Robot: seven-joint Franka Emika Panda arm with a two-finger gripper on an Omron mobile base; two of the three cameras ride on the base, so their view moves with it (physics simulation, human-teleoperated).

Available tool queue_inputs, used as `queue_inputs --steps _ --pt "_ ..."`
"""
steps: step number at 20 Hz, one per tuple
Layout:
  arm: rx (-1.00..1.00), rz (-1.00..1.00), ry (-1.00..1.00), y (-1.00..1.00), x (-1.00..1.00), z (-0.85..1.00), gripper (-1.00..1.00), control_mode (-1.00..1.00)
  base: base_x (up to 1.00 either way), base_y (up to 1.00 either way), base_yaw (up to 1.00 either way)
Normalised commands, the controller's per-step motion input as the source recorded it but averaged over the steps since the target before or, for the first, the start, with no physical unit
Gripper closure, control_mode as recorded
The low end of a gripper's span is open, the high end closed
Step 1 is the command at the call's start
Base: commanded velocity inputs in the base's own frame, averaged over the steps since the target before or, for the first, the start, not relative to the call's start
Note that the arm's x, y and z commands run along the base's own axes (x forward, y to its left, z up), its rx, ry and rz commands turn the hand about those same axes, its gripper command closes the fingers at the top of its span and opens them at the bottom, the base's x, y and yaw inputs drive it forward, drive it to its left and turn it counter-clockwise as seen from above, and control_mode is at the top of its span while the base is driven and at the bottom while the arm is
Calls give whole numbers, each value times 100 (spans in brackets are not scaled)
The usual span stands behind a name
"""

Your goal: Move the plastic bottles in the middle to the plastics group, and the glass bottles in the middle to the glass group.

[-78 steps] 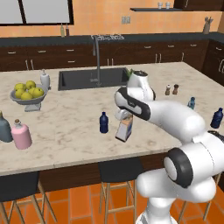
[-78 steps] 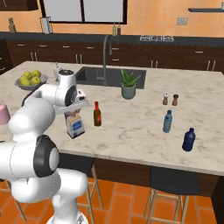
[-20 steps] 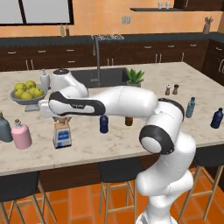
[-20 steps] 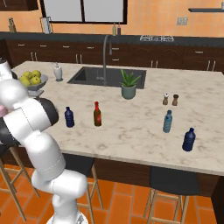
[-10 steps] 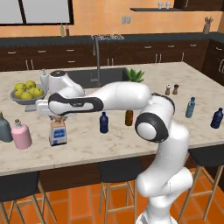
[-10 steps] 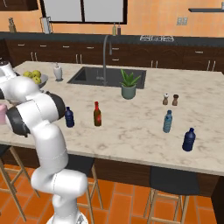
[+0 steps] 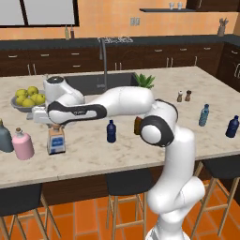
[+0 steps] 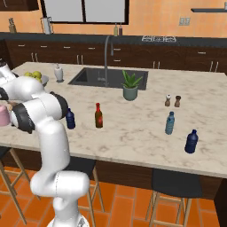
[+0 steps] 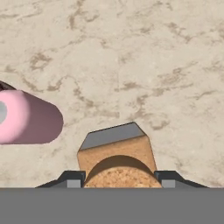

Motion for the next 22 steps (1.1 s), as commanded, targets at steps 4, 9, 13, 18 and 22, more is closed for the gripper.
queue_inputs --steps 4,9,13,18,22 --pt "0 0 0 11 21 -13 100 -100 0 0 0" --pt "0 0 0 10 19 -34 100 -100 0 0 0" --pt "0 0 0 2 13 -31 100 -100 0 0 0" --pt "1 0 -2 1 8 -14 100 -100 0 0 0" --pt "4 0 -5 21 26 2 100 -100 0 0 0"
